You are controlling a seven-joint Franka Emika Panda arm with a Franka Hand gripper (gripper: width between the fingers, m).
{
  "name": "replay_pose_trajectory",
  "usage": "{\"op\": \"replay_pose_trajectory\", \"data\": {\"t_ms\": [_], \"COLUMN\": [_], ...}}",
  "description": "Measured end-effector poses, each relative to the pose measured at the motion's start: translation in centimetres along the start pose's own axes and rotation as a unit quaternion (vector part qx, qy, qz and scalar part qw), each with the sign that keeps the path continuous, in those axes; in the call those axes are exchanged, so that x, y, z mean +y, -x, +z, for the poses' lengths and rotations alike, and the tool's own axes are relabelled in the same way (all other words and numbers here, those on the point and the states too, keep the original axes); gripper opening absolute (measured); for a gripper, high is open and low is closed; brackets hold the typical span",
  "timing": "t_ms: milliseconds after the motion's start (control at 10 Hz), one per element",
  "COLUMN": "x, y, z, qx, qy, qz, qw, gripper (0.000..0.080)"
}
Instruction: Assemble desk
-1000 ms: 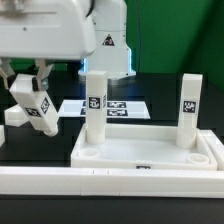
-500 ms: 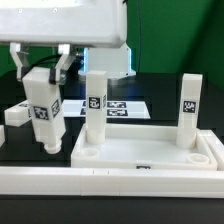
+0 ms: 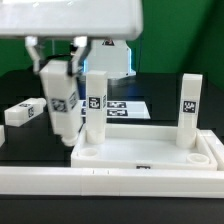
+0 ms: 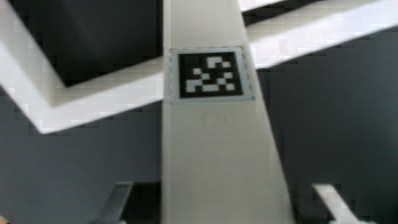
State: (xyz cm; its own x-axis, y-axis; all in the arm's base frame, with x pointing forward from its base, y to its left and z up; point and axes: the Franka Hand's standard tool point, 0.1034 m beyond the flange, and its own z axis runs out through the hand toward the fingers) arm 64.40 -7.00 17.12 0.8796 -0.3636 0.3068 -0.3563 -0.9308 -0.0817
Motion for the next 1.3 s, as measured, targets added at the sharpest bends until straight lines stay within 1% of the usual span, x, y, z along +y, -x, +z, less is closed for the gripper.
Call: {"op": "replay_pose_trajectory", "data": {"t_ms": [100,200,600,700,800,900,1000,1200,1300], "x": [-2.2,-3.9,-3.8,-4.0,-6.1,-8.8,-9.7,-9.6,-9.9], "y": [0.4,0.9,1.0,1.0,1.6,2.9,3.4,3.1,2.9], "z": [-0.5,-0.5,-0.3,-0.3,-0.4,-0.2,-0.2,-0.2,-0.2], "qx": [0.002,0.0,-0.001,0.0,0.011,0.012,0.011,0.022,0.039], "qy": [-0.008,-0.012,-0.011,-0.011,-0.008,0.001,0.0,-0.001,-0.006], "qz": [0.016,0.021,0.017,0.018,0.001,-0.052,-0.061,-0.06,-0.062], "qw": [1.0,1.0,1.0,1.0,1.0,0.999,0.998,0.998,0.997], "gripper": [0.0291,0.0291,0.0291,0.0291,0.0291,0.0291,0.0291,0.0291,0.0291]}}
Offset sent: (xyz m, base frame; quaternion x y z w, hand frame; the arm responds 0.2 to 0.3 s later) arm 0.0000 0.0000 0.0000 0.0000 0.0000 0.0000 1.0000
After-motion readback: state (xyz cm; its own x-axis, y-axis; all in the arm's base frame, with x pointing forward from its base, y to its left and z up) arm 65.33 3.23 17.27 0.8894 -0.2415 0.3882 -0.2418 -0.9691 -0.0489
